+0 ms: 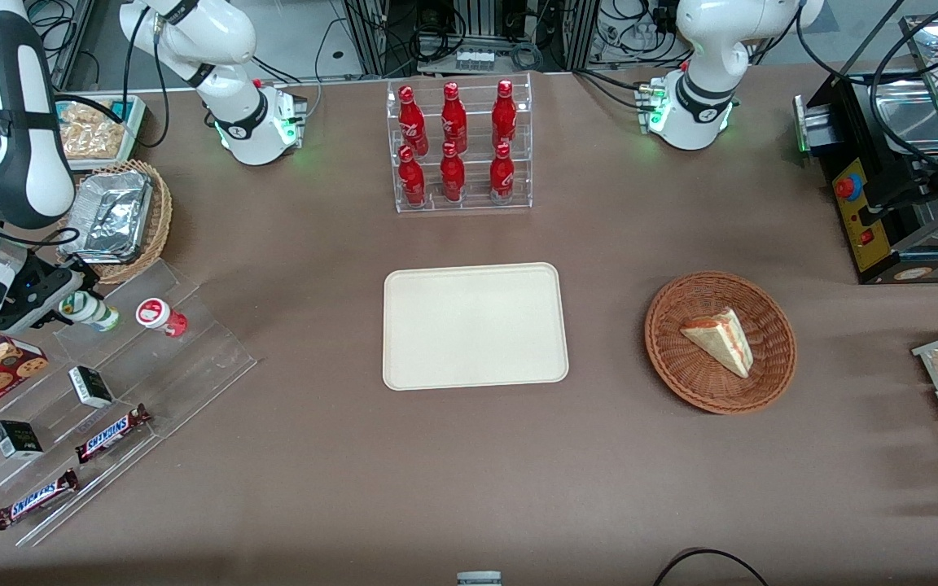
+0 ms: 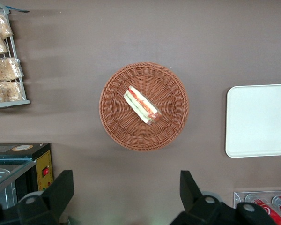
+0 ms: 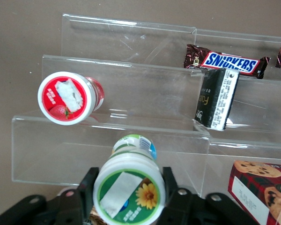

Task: Place green gum on tray
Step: 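Close the right gripper around the green-labelled gum bottle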

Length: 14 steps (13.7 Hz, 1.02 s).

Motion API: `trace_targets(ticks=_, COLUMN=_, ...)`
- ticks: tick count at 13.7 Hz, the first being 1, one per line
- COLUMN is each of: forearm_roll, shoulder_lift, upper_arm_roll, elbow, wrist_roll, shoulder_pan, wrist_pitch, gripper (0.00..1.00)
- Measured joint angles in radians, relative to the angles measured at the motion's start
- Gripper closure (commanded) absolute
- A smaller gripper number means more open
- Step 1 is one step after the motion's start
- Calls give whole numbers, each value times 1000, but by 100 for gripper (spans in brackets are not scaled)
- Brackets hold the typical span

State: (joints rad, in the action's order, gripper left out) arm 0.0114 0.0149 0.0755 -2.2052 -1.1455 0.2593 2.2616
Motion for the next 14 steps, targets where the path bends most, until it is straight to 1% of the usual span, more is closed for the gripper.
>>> trace_targets(ticks=5, forearm_roll=0, shoulder_lift=-3, upper_arm_roll=-8, elbow=5, wrist_roll=0, shoulder_pan=-1, wrist_pitch=3, gripper=100)
trace_targets(ticks=9, forearm_roll=0, shoulder_lift=-11, upper_arm_roll=-13, elbow=67, wrist_roll=6, shoulder_pan=-12, wrist_pitch=-26, gripper=100)
trace_targets(ticks=11, forearm_roll=0, shoulder_lift=-10, upper_arm_roll=-14, elbow=116, wrist_roll=54, shoulder_pan=-37, wrist_pitch=-83, gripper=100)
trace_targets(ticks=14, forearm_roll=0, shoulder_lift=10, upper_arm_roll=-15, elbow=227, wrist_roll=198, shoulder_pan=-100, wrist_pitch=-239, gripper=100)
